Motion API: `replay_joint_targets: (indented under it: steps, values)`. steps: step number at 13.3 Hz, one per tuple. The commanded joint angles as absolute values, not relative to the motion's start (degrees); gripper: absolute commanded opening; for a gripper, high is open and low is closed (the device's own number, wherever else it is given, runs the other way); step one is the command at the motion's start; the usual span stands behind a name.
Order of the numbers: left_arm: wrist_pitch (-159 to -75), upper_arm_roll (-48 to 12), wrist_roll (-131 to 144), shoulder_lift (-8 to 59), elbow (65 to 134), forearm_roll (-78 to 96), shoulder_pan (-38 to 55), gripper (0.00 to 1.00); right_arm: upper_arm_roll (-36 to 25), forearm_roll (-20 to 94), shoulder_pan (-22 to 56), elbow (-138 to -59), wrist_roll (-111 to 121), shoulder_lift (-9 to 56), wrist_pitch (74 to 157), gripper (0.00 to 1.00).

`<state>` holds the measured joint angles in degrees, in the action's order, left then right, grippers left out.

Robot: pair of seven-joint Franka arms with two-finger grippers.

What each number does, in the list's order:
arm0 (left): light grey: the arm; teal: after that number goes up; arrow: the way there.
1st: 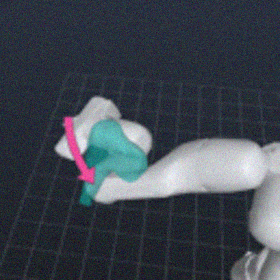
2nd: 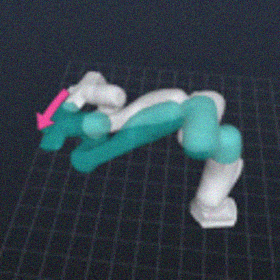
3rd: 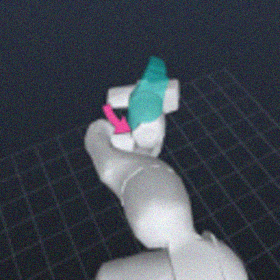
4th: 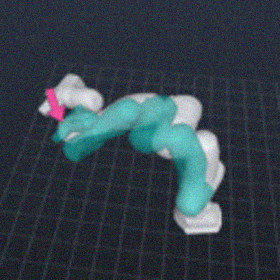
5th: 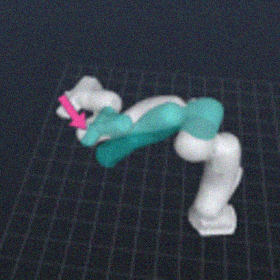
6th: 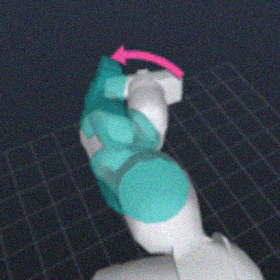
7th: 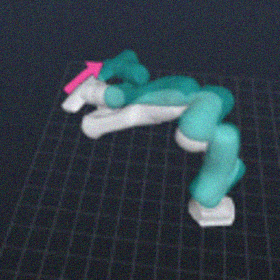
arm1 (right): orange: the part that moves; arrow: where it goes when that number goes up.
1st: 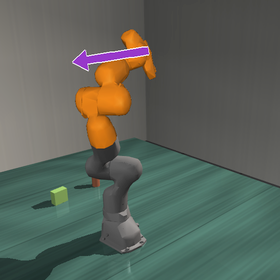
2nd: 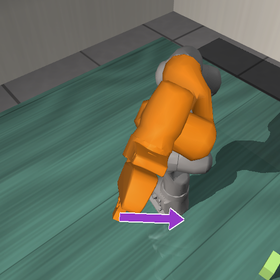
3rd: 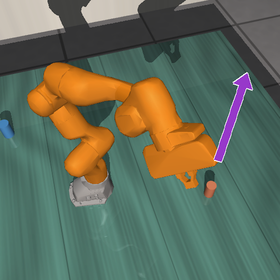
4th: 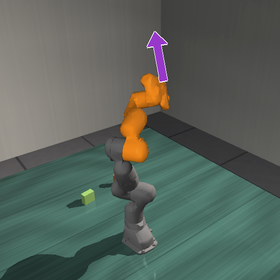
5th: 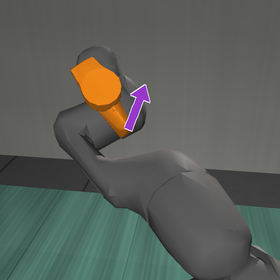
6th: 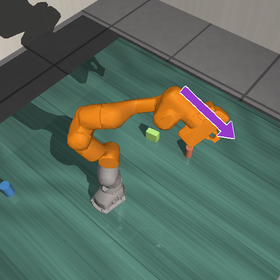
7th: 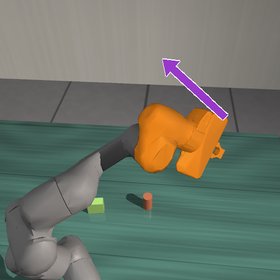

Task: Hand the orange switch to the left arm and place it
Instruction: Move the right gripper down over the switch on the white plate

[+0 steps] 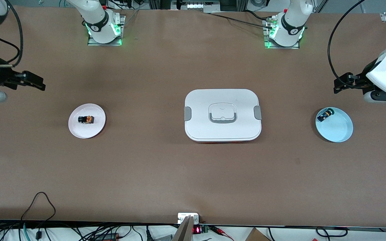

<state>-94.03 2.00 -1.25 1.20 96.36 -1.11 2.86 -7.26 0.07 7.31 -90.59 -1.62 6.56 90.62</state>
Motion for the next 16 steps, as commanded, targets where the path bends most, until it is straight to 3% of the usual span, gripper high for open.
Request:
replay_joint_targets:
  steps: [1,4,8,16]
  values:
    - [-93.60,2.11,-2.02,0.97,96.06,-2.29,3.08,1.00,-7.12,-0.26,6.86,-90.70,-2.10,11.32,92.89,1.00]
    - [-93.60,2.11,-2.02,0.97,96.06,-2.29,3.08,1.00,-7.12,-0.35,7.03,-92.27,-2.28,13.62,96.40,1.00]
    - [-93.60,2.11,-2.02,0.97,96.06,-2.29,3.08,1.00,-7.03,-0.26,6.33,-107.72,-2.64,13.01,114.83,1.00]
    - [-93.60,2.11,-2.11,1.05,96.06,-2.29,2.90,1.00,-7.03,-0.44,6.24,-121.89,-1.41,18.28,137.35,1.00]
